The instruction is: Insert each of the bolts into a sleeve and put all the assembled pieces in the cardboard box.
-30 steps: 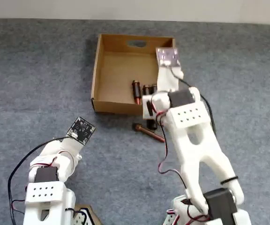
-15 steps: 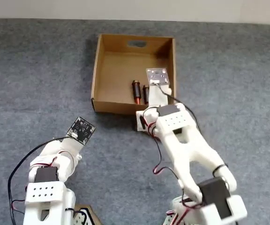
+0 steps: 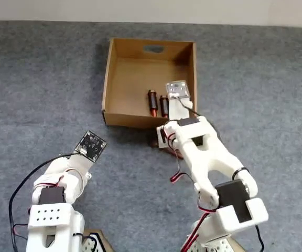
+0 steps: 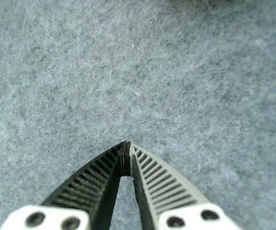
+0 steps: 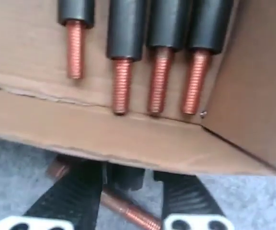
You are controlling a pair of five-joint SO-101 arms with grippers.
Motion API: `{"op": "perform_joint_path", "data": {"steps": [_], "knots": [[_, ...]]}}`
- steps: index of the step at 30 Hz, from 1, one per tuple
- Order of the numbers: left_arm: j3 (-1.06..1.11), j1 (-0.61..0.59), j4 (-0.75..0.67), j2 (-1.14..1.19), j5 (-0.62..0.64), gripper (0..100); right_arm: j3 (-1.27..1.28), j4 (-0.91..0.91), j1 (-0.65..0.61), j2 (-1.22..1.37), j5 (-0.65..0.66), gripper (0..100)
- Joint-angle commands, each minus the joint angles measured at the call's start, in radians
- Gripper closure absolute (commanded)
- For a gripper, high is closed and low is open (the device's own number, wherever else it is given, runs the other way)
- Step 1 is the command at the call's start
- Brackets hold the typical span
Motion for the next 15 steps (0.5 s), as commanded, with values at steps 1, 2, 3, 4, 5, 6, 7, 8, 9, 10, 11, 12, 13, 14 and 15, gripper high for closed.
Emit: {"op": "perform_joint_path", "data": {"steps": [1,2,3,4,5,6,7,8,9,10,11,12,13,14,15], "knots": [[-0.005,0.01,-0.018,-0.008,-0.009,99,-0.004,-0.035,0.007,0.028,0.012,95.1],[-0.005,0.01,-0.018,-0.008,-0.009,99,-0.004,-0.039,0.008,0.033,0.012,96.7],[-0.005,0.01,-0.018,-0.008,-0.009,99,-0.004,-0.039,0.012,0.033,0.012,98.5],[-0.005,0.01,-0.018,-0.008,-0.009,99,-0.004,-0.036,0.012,0.024,0.012,99.4],[-0.005,0.01,-0.018,-0.008,-0.009,99,0.002,-0.036,0.012,0.007,0.012,99.4],[-0.005,0.01,-0.018,-0.008,-0.009,99,0.005,-0.035,0.012,-0.022,0.012,99.4],[-0.005,0.01,-0.018,-0.008,-0.009,99,0.013,-0.019,0.012,-0.059,0.012,99.4],[-0.005,0.01,-0.018,-0.008,-0.009,99,0.025,0.015,0.012,-0.101,0.012,99.4],[-0.005,0.01,-0.018,-0.008,-0.009,99,0.035,0.048,0.012,-0.153,0.012,99.4],[-0.005,0.01,-0.018,-0.008,-0.009,99,0.044,0.082,0.013,-0.205,0.012,99.4],[-0.005,0.01,-0.018,-0.008,-0.009,99,0.056,0.114,0.015,-0.263,0.012,99.4],[-0.005,0.01,-0.018,-0.008,-0.009,99,0.065,0.143,0.028,-0.317,0.012,99.4],[-0.005,0.01,-0.018,-0.008,-0.009,99,0.082,0.174,0.047,-0.369,0.012,99.4],[-0.005,0.01,-0.018,-0.008,-0.009,99,0.102,0.196,0.07,-0.417,0.012,99.3],[-0.005,0.01,-0.018,-0.008,-0.009,99,0.125,0.216,0.097,-0.46,0.012,99.3]]}}
